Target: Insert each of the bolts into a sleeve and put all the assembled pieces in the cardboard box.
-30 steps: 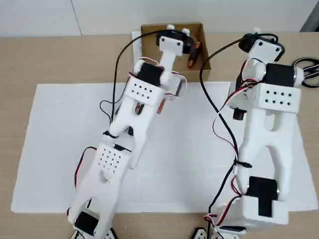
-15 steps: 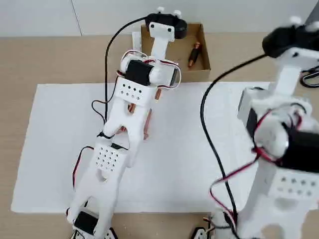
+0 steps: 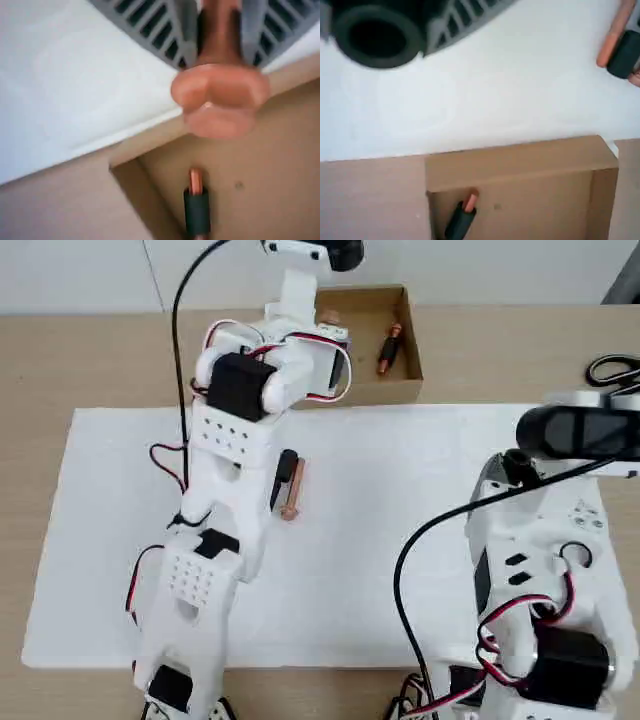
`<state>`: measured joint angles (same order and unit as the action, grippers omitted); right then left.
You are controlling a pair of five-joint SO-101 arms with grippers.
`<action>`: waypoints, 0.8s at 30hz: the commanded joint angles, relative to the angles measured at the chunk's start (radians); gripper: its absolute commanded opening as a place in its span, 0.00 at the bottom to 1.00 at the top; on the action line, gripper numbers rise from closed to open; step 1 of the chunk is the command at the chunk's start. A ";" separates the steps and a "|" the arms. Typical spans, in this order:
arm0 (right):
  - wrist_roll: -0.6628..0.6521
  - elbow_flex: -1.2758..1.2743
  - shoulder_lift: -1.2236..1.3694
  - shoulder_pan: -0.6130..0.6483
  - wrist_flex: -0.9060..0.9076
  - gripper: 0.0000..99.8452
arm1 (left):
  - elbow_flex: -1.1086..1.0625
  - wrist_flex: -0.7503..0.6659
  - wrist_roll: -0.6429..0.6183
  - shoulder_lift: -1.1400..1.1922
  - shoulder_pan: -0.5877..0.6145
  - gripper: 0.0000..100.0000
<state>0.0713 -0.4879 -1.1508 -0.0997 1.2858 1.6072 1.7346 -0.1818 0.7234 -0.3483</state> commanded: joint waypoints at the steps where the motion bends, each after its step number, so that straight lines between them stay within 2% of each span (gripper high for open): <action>1: -0.060 -0.041 -0.051 -0.002 -0.047 0.00 | 0.019 0.023 0.000 -0.170 0.005 0.00; 6: -0.187 -0.068 -0.107 -0.001 -0.001 0.00 | -0.220 0.021 0.000 -0.391 0.005 0.00; 11: -0.235 -0.071 -0.159 0.005 0.104 0.00 | -0.552 0.020 0.000 -0.697 0.000 0.00; 14: -0.213 -0.071 -0.217 0.007 0.107 0.00 | -0.717 0.018 0.000 -0.861 0.003 0.00; 20: 0.029 -0.094 -0.415 0.005 0.071 0.00 | -1.032 0.018 0.008 -1.131 0.003 0.01; 24: 0.038 -0.245 -0.542 0.005 -0.005 0.00 | -1.228 0.017 0.009 -1.275 0.002 0.01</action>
<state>0.0882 -0.6552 -1.6187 -0.0951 1.3456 0.4887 1.7346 -0.1788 -0.4427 -0.3483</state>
